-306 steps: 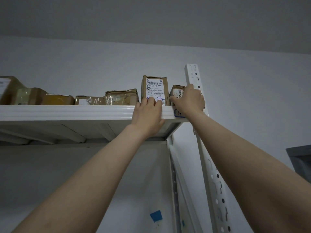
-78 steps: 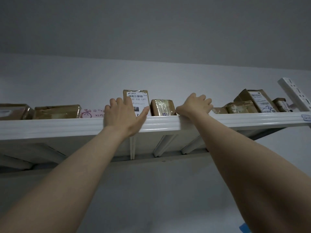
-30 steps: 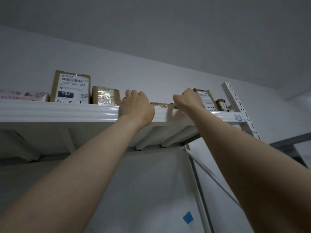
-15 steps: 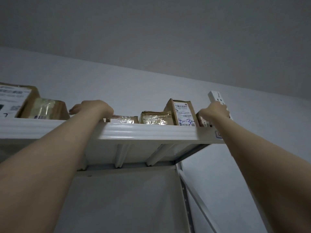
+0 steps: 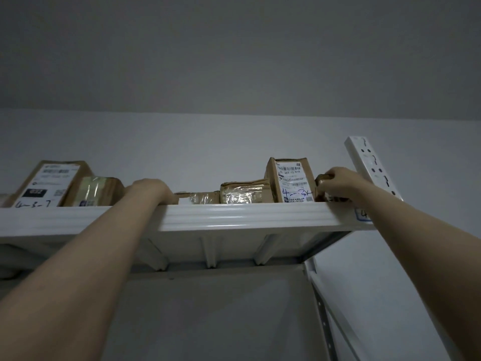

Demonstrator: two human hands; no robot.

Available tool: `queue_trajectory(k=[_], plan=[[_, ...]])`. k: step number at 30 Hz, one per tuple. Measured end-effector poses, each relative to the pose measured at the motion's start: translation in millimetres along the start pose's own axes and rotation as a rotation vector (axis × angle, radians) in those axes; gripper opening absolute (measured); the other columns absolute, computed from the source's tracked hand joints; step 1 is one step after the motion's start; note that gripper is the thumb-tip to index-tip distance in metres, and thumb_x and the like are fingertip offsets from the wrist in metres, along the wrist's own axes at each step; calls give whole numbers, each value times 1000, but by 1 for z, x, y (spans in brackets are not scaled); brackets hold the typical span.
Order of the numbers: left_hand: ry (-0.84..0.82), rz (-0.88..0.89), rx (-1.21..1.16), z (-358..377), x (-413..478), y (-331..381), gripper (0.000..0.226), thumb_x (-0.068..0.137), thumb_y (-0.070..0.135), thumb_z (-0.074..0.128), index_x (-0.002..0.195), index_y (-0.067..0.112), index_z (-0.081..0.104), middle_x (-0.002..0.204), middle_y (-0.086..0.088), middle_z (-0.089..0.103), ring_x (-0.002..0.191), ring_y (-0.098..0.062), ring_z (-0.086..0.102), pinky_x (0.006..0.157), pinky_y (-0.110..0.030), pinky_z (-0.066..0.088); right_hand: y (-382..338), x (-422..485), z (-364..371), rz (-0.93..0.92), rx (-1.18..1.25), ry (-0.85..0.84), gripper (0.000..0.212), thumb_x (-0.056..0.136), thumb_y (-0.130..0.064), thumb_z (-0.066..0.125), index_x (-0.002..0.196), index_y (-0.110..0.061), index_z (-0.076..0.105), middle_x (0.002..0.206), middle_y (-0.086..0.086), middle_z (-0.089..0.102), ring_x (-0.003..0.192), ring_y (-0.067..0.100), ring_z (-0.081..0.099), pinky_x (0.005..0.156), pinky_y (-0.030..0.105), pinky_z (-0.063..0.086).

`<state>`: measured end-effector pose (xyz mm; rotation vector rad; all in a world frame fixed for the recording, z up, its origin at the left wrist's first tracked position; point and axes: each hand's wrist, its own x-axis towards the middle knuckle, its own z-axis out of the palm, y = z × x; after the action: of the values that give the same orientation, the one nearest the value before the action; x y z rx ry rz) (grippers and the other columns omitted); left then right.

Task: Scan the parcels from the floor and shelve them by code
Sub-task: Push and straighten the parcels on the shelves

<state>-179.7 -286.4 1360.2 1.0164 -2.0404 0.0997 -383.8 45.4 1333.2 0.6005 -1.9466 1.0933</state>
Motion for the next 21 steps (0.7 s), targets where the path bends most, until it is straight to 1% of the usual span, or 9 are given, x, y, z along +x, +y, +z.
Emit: queue_trajectory(k=[2, 5, 7, 10, 12, 14, 16, 18, 21], plan=[[58, 11, -3, -4, -7, -3, 53, 85, 55, 61, 123, 18, 62, 131, -9, 59, 119, -31, 57, 104, -38, 45, -6, -1, 1, -9, -41, -4, 42, 77, -28, 76, 114, -15, 59, 108, 11, 62, 97, 30, 59, 77, 34, 49], [121, 8, 40, -11, -21, -11, 48, 91, 52, 58, 126, 18, 60, 137, -10, 57, 127, -32, 53, 107, -40, 37, -18, -2, 8, -27, -59, -12, 39, 79, -28, 75, 112, -13, 62, 105, 12, 63, 95, 31, 59, 77, 33, 49], [119, 1, 49, -15, -29, -16, 46, 97, 48, 53, 128, 16, 58, 141, -12, 54, 130, -33, 50, 111, -41, 33, -25, -3, 11, -40, -80, -29, 38, 81, -28, 73, 113, -10, 63, 105, 13, 63, 95, 32, 59, 79, 34, 49], [156, 13, 37, -16, -38, -24, 44, 104, 40, 41, 132, 10, 55, 143, -16, 51, 137, -36, 40, 115, -42, 23, -32, -9, 11, -13, -65, -27, 39, 82, -27, 73, 113, -4, 63, 105, 16, 62, 93, 33, 55, 77, 34, 44], [198, 30, -7, -15, -44, -30, 47, 104, 41, 41, 133, 6, 54, 142, -20, 50, 140, -39, 30, 112, -44, 28, -36, -18, 11, 3, 0, -9, 46, 85, -28, 72, 119, 0, 59, 110, 18, 60, 96, 34, 54, 80, 36, 45], [275, 57, -63, -14, -57, -34, 54, 101, 44, 44, 135, 3, 51, 141, -24, 47, 139, -41, 27, 105, -45, 35, -43, -31, 13, -6, 19, 96, 58, 88, -32, 70, 132, 0, 50, 123, 20, 58, 111, 38, 54, 92, 41, 45], [364, 99, -161, -10, -75, -32, 57, 99, 44, 48, 136, 1, 49, 142, -27, 43, 136, -42, 28, 104, -45, 36, -51, -49, 21, -46, 15, 287, 65, 86, -36, 67, 140, -7, 45, 136, 20, 53, 126, 40, 48, 101, 44, 41], [427, 142, -324, -4, -100, -23, 57, 97, 42, 50, 136, 0, 47, 143, -26, 40, 136, -41, 28, 104, -46, 35, -61, -76, 34, -126, 52, 431, 64, 85, -36, 64, 141, -12, 45, 144, 16, 47, 133, 36, 41, 107, 46, 37], [499, 238, -511, 14, -146, -4, 53, 95, 42, 52, 133, 5, 50, 143, -20, 41, 136, -37, 29, 104, -43, 34, -79, -130, 55, -280, 177, 526, 57, 85, -33, 60, 137, -14, 49, 146, 9, 45, 136, 28, 37, 111, 41, 33]])
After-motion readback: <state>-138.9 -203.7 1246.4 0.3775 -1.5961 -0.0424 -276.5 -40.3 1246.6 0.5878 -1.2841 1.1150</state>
